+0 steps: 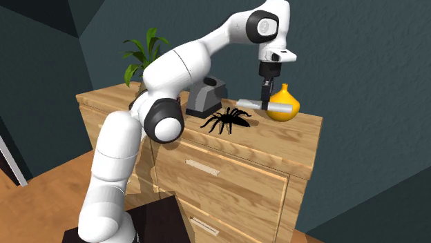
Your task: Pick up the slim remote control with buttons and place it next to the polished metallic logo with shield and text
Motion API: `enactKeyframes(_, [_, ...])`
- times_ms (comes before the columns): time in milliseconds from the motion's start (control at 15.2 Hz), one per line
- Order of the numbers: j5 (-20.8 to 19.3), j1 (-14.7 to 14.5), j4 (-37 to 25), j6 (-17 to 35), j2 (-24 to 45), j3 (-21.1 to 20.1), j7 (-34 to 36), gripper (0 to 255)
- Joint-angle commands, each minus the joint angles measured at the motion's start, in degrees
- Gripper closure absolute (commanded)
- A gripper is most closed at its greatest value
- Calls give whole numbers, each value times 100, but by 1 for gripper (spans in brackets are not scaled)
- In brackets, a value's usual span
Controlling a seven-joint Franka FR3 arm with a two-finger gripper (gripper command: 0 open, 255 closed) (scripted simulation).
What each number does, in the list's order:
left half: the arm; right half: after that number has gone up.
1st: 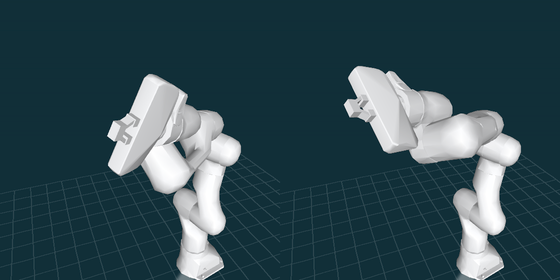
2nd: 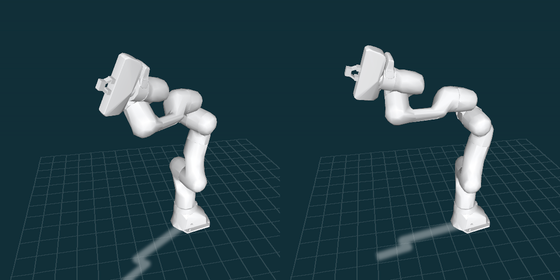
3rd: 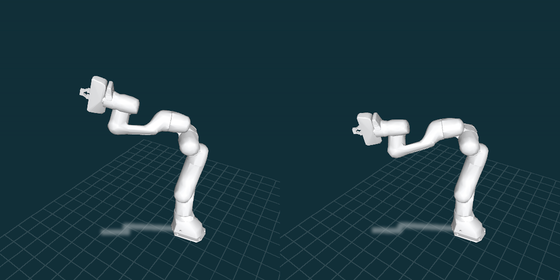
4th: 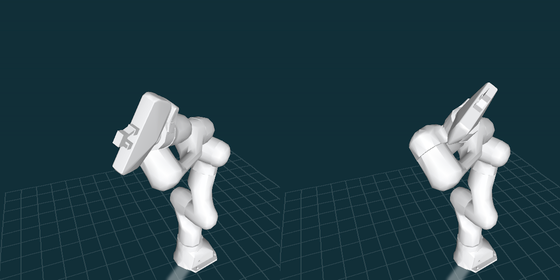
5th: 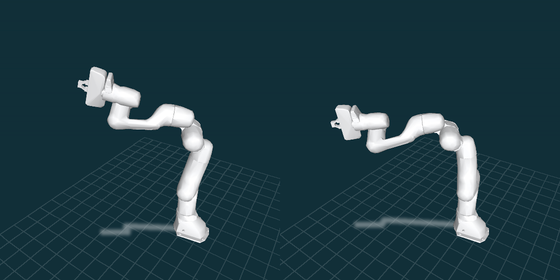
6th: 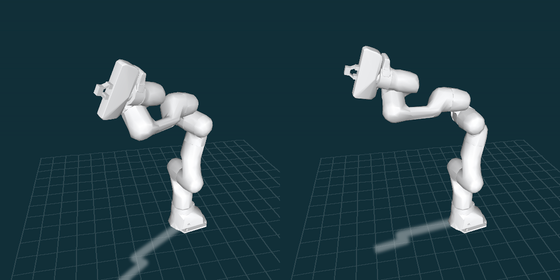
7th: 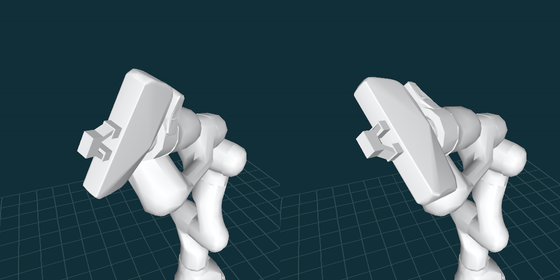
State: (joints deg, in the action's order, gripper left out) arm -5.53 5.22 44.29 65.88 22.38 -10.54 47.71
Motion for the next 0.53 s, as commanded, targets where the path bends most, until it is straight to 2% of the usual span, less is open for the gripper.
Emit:
enactKeyframes(0, [72, -31, 653, 216, -442, -56, 157, 255])
enactKeyframes(198, [197, -130, 1650, 532, -1122, -160, 455, 255])
enactKeyframes(462, [335, -310, 2532, 759, -1780, -323, 868, 255])
